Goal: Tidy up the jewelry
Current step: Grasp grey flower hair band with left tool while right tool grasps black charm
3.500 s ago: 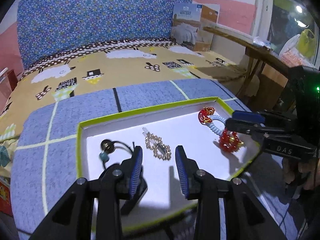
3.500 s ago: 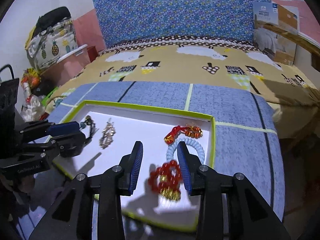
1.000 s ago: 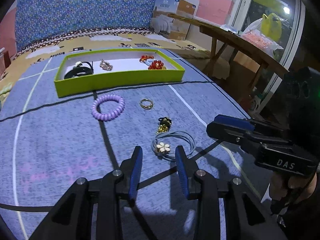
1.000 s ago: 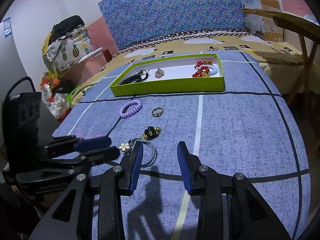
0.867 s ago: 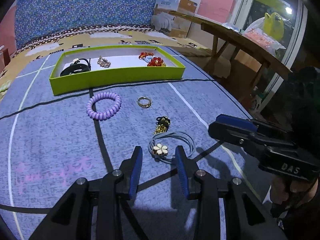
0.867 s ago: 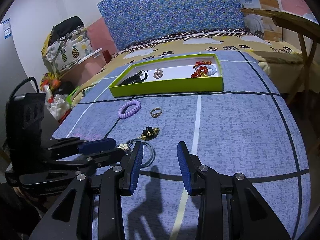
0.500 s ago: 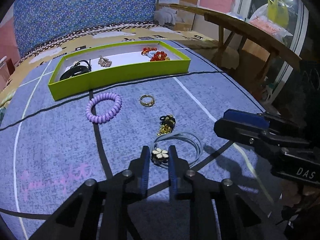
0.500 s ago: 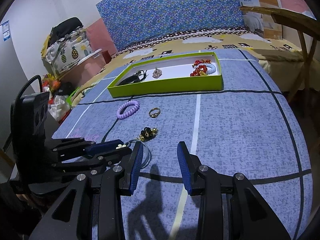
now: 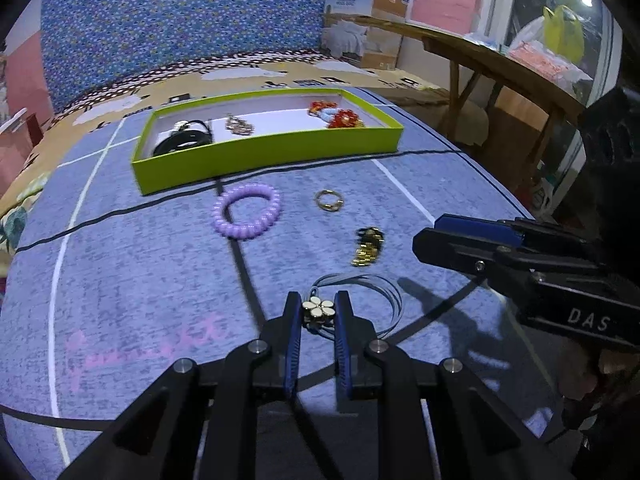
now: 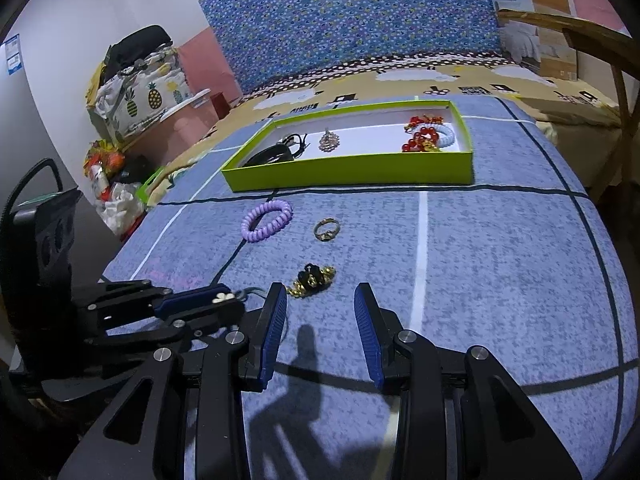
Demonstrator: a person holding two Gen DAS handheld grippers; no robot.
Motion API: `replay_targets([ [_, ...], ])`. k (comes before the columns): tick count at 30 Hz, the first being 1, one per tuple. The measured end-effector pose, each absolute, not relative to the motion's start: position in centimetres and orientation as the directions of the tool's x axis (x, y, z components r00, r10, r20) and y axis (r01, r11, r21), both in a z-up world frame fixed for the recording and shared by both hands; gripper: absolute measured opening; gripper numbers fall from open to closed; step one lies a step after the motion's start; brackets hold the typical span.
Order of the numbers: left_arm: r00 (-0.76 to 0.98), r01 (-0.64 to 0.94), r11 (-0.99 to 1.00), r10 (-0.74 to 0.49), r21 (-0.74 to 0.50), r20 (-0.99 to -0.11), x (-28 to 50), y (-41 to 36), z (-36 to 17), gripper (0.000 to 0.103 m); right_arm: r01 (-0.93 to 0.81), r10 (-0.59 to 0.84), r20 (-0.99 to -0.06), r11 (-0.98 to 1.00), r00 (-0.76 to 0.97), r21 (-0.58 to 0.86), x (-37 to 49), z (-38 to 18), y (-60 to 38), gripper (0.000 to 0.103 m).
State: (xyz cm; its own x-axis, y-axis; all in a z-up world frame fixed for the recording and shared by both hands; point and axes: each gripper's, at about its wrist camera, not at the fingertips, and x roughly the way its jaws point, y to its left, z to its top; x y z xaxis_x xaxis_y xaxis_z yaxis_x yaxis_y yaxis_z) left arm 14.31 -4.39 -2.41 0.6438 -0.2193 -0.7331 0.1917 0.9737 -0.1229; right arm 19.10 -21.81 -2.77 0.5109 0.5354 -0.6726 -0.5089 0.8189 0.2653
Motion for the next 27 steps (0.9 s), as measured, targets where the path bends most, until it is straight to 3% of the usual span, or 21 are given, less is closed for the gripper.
replay_targets([
  [23, 0.676, 0.113, 0.979, -0.200, -0.169, -0.709, 14.4, -0.5, -2.1, 0.017, -0.489, 0.446, -0.771, 0.848, 0.454, 0.203, 21.7, -4.1, -18.0, 0.036],
  [24, 0.676, 0.112, 0.979, -0.200, -0.170, -0.709, 14.4, -0.4, -2.1, 0.017, -0.491, 0.438, -0.774, 0.850, 0.457, 0.190, 21.6, -4.1, -17.8, 0.034],
  [25, 0.677, 0.110, 0.979, -0.200, -0.171, -0.709, 14.4, -0.3, -2.1, 0.017, -0.494, 0.419, -0.781, 0.854, 0.464, 0.164, 21.5, -4.1, -17.5, 0.025],
  [27, 0.678, 0.108, 0.979, -0.199, -0.172, -0.708, 14.3, -0.2, -2.1, 0.017, -0.498, 0.401, -0.785, 0.856, 0.472, 0.138, 21.4, -4.1, -17.3, 0.024],
])
